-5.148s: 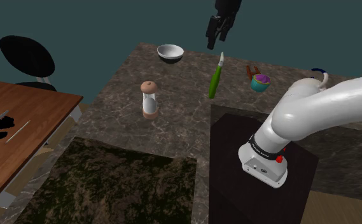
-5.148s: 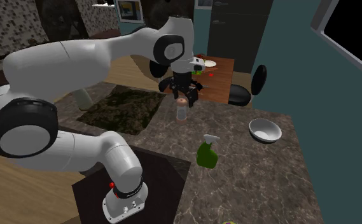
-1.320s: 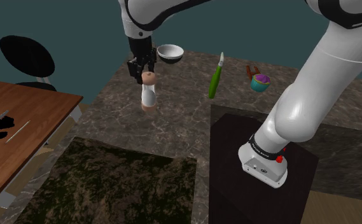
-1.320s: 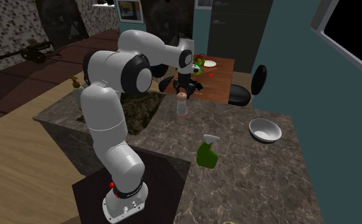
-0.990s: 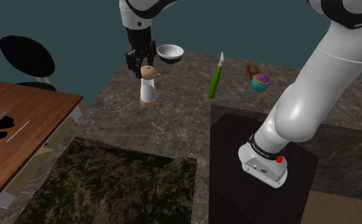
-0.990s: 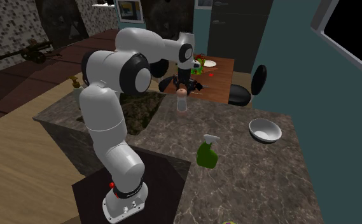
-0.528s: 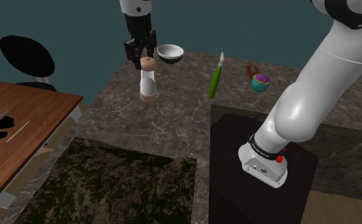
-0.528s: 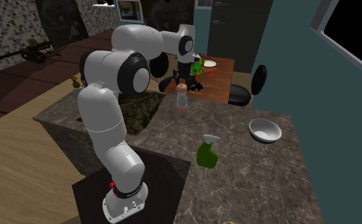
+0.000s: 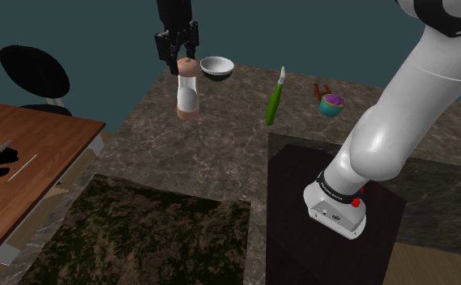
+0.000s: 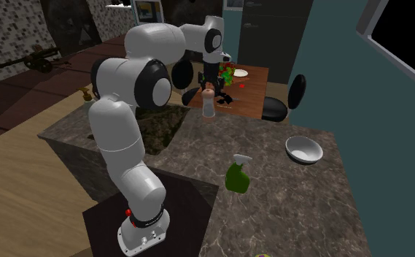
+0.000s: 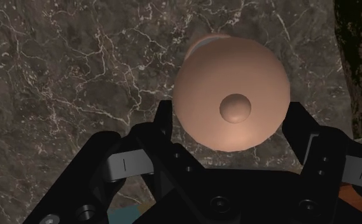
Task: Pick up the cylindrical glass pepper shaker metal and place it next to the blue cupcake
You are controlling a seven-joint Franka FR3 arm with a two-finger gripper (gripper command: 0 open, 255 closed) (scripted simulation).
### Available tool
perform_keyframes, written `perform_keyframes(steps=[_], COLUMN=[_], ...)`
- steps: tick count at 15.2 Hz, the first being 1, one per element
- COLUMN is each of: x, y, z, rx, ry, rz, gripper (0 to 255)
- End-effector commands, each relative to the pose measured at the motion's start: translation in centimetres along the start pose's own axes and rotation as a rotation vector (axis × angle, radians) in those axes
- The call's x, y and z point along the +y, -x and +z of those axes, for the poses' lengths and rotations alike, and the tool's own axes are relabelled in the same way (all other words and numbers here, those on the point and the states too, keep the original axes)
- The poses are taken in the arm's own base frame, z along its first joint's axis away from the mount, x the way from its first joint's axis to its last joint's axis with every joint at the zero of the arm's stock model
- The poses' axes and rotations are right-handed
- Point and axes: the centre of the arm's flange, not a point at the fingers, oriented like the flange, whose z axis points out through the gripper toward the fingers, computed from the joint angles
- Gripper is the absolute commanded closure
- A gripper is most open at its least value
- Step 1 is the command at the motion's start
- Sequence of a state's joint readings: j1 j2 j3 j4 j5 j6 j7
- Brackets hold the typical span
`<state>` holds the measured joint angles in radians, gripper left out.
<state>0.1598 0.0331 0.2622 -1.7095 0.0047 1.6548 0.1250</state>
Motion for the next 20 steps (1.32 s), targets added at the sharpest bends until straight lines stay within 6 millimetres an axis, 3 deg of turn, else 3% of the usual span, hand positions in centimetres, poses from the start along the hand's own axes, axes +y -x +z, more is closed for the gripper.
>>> perform_keyframes(steps=[1,20], x=[0.0,-0.1], y=[0.1,1.0], z=[-1.1,-10.8], rx=[0.0,0.0], ry=[0.0,0.0], rz=[0.0,0.0], gripper=[255,255])
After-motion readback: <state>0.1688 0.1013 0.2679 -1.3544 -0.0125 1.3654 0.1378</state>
